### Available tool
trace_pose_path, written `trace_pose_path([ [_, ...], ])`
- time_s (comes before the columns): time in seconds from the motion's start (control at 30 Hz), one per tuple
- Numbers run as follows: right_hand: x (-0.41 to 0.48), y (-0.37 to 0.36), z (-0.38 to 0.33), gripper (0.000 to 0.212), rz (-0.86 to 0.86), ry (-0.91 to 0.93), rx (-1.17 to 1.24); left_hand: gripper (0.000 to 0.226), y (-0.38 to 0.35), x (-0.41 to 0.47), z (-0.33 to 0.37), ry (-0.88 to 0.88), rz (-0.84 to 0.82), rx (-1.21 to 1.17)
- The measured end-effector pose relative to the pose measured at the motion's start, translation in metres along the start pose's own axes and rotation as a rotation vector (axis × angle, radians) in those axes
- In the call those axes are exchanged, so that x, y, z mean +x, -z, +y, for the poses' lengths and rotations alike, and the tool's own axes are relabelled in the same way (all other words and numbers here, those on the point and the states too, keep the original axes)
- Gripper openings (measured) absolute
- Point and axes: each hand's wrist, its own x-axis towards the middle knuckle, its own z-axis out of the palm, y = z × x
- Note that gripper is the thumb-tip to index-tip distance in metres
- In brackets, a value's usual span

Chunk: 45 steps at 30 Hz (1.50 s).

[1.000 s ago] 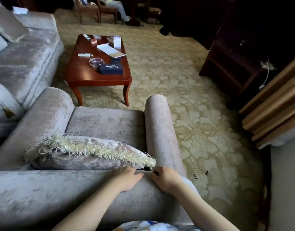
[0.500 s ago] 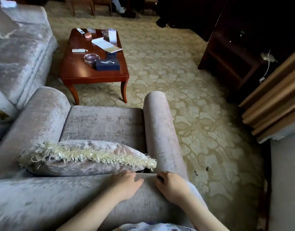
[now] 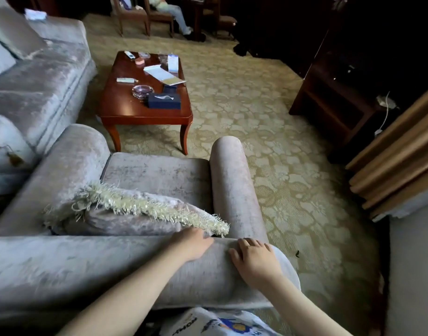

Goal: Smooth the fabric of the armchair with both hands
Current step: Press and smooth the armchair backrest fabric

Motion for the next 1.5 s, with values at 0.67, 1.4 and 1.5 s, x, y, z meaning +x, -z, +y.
trace_pose_path([
  [0.67,-0.026,-0.026,-0.214,0.068,0.014,0.430,-0.072,0.075,0.044,-0.179,-0.215,0.461,0.285,0.104],
  [1.4,0.048,-0.058,-0.485,0.065,-0.314,0.284,0.080,0.056,0.114,-0.169,-0.411,0.323,0.162,0.201],
  [1.5,0.067,-0.062,-0.496,0.059,-0.411,0.317,0.118,0.055,0.123,-0.155,-0.421,0.407,0.104,0.157],
])
